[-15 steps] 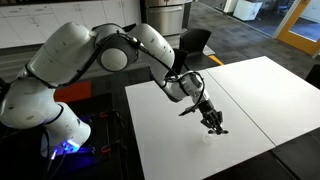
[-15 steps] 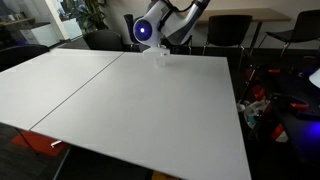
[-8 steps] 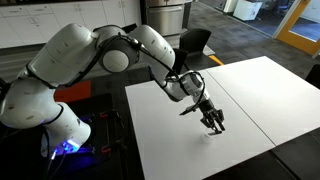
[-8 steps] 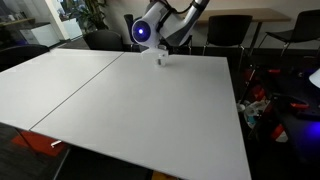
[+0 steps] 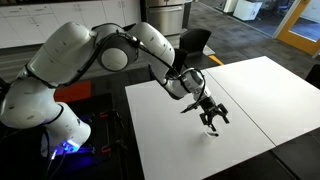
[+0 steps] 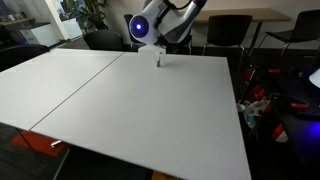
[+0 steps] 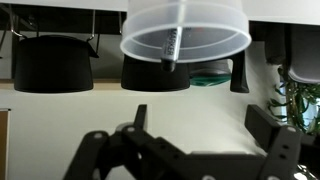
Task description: Put the marker into the plastic cup.
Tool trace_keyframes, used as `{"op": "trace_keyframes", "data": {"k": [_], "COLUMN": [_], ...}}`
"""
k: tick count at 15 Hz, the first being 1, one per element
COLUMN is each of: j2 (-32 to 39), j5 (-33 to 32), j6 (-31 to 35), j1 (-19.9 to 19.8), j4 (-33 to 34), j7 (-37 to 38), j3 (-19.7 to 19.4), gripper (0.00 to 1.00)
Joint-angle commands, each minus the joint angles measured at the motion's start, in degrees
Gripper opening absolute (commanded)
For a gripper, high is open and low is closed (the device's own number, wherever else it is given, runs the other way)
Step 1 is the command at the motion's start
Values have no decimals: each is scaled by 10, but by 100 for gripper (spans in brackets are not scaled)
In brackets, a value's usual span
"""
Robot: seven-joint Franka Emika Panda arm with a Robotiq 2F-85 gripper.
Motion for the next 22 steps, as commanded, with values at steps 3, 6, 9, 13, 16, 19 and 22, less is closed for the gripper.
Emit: {"op": "trace_keyframes", "data": {"k": [3,6,9,13,16,19,22], "j2": [-111,-177,-242,-315,-350,-375,-389], "j5": [0,19,26,46,99,180,280], "j6": [3,36,80,178,260,325,371], "j1": [12,0,-2,-10,-20,-24,-53], "j4": [-95,-152,-213,-283,-323,-358,-389], "j7": [60,65,69,30,-62,-182,-323], "j3": [11,36,50,68,79,84,118], "gripper": [100,100,100,100,100,100,100]}}
